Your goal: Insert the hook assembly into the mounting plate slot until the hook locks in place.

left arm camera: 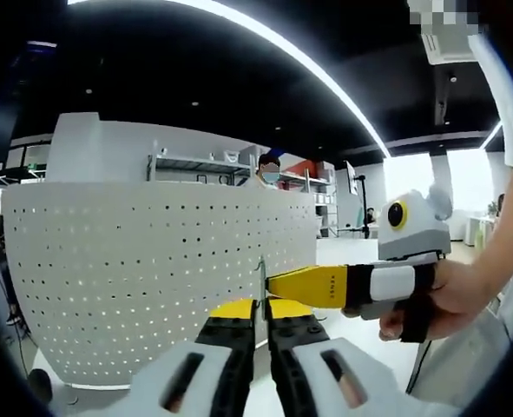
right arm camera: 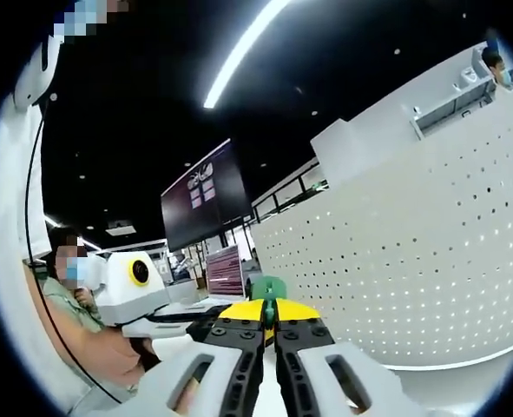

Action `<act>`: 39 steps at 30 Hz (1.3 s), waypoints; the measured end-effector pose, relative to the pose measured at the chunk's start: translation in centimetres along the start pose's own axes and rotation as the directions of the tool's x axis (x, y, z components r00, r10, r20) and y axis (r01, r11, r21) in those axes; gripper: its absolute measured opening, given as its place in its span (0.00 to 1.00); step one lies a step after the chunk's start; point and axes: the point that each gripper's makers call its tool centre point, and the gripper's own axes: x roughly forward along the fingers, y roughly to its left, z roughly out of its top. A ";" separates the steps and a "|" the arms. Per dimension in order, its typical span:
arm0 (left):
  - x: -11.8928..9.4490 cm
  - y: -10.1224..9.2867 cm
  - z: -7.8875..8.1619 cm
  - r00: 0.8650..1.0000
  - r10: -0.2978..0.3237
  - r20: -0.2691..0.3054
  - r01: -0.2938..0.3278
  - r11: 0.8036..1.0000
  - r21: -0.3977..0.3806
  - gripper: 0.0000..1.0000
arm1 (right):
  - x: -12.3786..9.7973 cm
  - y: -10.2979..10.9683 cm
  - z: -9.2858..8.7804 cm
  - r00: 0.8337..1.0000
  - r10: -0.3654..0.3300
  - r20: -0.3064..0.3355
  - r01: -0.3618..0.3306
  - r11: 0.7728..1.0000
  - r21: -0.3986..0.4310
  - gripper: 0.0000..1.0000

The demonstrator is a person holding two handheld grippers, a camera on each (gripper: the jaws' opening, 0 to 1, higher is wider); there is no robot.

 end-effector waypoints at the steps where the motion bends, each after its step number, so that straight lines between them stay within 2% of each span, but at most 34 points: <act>1: 0.0 0.0 0.0 1.000 -0.001 -0.001 0.001 1.000 0.007 0.07 | 0.0 0.1 0.0 1.000 0.001 -0.001 -0.001 1.000 -0.001 0.00; 5: 0.1 -0.1 -0.4 1.000 0.006 -0.022 -0.005 0.999 0.050 0.22 | 0.0 -0.1 0.1 1.000 -0.004 -0.001 0.004 1.000 -0.004 0.00; 7: 0.2 -0.1 -0.7 0.999 0.006 -0.035 -0.005 1.000 0.025 0.32 | 0.0 -0.2 0.1 1.000 -0.005 -0.003 0.005 1.000 -0.004 0.00; 13: 0.3 -0.3 -1.4 0.998 -0.003 -0.062 0.005 1.000 0.030 0.44 | -0.1 -0.1 0.1 1.000 -0.002 -0.004 0.002 1.000 0.001 0.00; 15: 0.5 -0.4 -2.1 0.997 -0.003 -0.079 0.004 1.000 0.018 0.48 | -0.1 -0.2 0.1 1.000 -0.003 -0.008 0.003 1.000 0.003 0.00; 19: 0.7 -0.5 -2.3 0.997 0.002 -0.082 -0.001 1.000 0.011 0.64 | -0.1 -0.2 0.2 1.000 -0.002 -0.006 0.002 1.000 0.002 0.00; 24: 0.6 -0.1 -2.9 0.994 0.021 -0.108 -0.021 1.000 0.007 0.79 | -0.3 -0.4 0.2 1.000 -0.013 -0.003 0.013 1.000 0.004 0.00; 28: 0.6 0.3 -3.1 0.993 0.036 -0.116 -0.037 0.999 -0.006 0.84 | -0.3 -0.5 0.2 1.000 -0.014 -0.007 0.014 1.000 0.010 0.00; 34: 0.6 0.2 -3.2 0.992 0.032 -0.121 -0.032 0.999 -0.004 0.82 | -0.2 -0.3 0.2 1.000 -0.023 -0.016 0.022 1.000 -0.005 0.00; 39: 0.6 0.3 -3.2 0.992 0.032 -0.124 -0.034 0.999 -0.011 0.82 | 0.0 -0.4 0.1 0.998 -0.044 -0.048 0.039 0.993 -0.113 0.00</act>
